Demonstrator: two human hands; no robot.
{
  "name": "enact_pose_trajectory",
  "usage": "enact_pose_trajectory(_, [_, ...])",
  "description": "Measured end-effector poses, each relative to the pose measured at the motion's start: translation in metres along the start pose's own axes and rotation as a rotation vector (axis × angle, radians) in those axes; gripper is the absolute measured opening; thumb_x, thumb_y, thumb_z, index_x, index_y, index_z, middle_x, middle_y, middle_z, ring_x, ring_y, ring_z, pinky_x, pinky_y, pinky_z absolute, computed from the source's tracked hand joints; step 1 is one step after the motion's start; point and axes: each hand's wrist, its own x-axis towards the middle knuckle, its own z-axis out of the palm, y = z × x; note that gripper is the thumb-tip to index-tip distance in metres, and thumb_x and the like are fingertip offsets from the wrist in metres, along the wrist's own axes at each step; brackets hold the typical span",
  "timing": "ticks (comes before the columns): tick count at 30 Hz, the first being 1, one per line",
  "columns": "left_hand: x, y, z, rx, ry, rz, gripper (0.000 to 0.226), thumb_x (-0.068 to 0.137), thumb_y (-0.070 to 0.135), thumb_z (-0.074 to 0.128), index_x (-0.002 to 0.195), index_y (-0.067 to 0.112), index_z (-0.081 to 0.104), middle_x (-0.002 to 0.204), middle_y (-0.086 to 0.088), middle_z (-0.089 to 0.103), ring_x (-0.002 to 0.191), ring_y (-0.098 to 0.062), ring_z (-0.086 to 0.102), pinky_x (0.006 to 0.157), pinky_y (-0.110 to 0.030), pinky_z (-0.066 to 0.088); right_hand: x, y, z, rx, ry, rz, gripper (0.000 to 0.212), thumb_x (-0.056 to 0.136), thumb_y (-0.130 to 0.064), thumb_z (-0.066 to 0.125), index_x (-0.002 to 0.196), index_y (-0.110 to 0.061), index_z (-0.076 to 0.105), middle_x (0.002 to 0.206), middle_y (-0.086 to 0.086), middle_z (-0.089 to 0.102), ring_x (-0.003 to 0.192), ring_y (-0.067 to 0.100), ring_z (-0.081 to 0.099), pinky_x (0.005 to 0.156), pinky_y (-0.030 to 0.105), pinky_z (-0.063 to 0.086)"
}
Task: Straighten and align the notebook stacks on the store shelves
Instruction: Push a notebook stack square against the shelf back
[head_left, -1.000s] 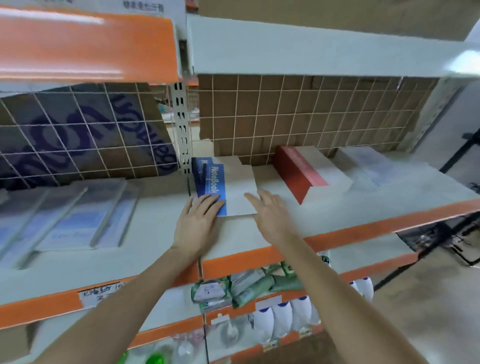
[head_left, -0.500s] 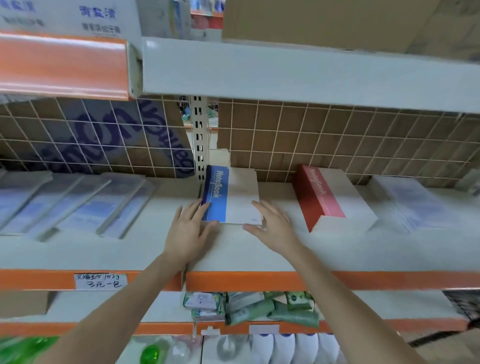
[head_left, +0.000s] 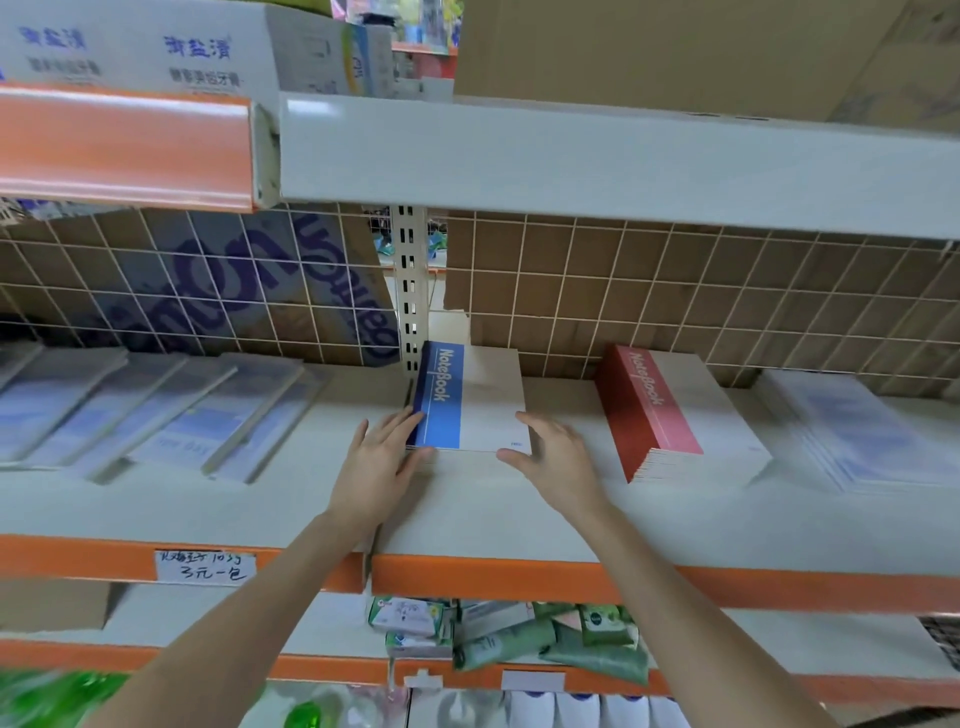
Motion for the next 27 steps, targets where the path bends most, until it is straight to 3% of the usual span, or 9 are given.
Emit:
enact_pose_trajectory(8, [0.002,-0.004,0.000,-0.005,0.006,-0.025,0.050,0.093,0.040,0.048,0.138,0.016,0.046,0.143,-0.003,0.045,0.137,-0.018,0.034,0.115,-0.044,0.013,0.000,0.000,0.001,-0.013,0.032,0.012,0.060,0.080,-0.043,0.071,0.133,-0.021,0.053,0.139,-0.006,0.051,0.128,0.016,0.040,0.105,0.027,0.023])
enact_pose_trajectory(14, [-0.006,-0.008,-0.003,0.015,0.085,0.030,0.084,0.086,0.069,0.013,0.130,0.012,0.056,0.134,-0.003,0.055,0.132,-0.021,0.042,0.114,-0.043,0.010,-0.004,0.004,-0.002,-0.023,0.064,-0.036,0.058,0.082,-0.044,0.069,0.132,-0.020,0.053,0.136,-0.004,0.053,0.128,0.017,0.042,0.107,0.029,0.021])
enact_pose_trajectory(18, [-0.007,-0.005,-0.004,0.016,0.163,0.031,0.045,0.092,0.041,0.044,0.118,0.011,0.065,0.122,-0.002,0.063,0.123,-0.020,0.052,0.113,-0.046,0.012,-0.003,0.003,-0.002,-0.017,0.082,-0.022,0.053,0.081,-0.044,0.069,0.128,-0.020,0.058,0.133,-0.004,0.057,0.125,0.016,0.043,0.103,0.027,0.023])
enact_pose_trajectory(20, [-0.006,-0.002,-0.005,0.018,0.165,0.024,0.036,0.092,0.032,0.052,0.119,0.012,0.065,0.122,-0.003,0.063,0.123,-0.020,0.052,0.113,-0.048,0.011,-0.002,0.002,-0.004,-0.019,0.076,-0.020,0.053,0.081,-0.043,0.069,0.128,-0.020,0.058,0.133,-0.004,0.057,0.126,0.016,0.043,0.104,0.027,0.022])
enact_pose_trajectory(23, [-0.009,-0.002,-0.009,0.066,0.049,0.000,0.056,0.093,0.047,0.035,0.137,0.015,0.047,0.137,-0.003,0.052,0.135,-0.018,0.038,0.115,-0.049,0.005,-0.003,0.000,-0.006,-0.054,0.055,-0.038,0.057,0.082,-0.047,0.066,0.132,-0.021,0.053,0.137,-0.004,0.052,0.131,0.015,0.038,0.108,0.029,0.016])
enact_pose_trajectory(25, [-0.014,-0.006,-0.010,0.127,-0.019,-0.007,0.071,0.091,0.060,0.020,0.148,0.018,0.022,0.152,-0.001,0.031,0.143,-0.017,0.019,0.115,-0.046,-0.002,-0.005,-0.004,-0.004,-0.107,0.052,-0.081,0.064,0.083,-0.052,0.062,0.137,-0.022,0.046,0.143,-0.006,0.044,0.136,0.013,0.030,0.113,0.033,0.009])
enact_pose_trajectory(27, [-0.022,-0.009,-0.012,0.148,-0.030,-0.044,0.088,0.081,0.073,-0.002,0.150,0.019,0.009,0.157,0.002,0.013,0.146,-0.015,0.006,0.115,-0.043,-0.006,-0.008,-0.013,-0.001,-0.111,0.063,-0.145,0.069,0.084,-0.055,0.058,0.141,-0.022,0.040,0.150,-0.006,0.035,0.140,0.012,0.021,0.115,0.034,-0.001])
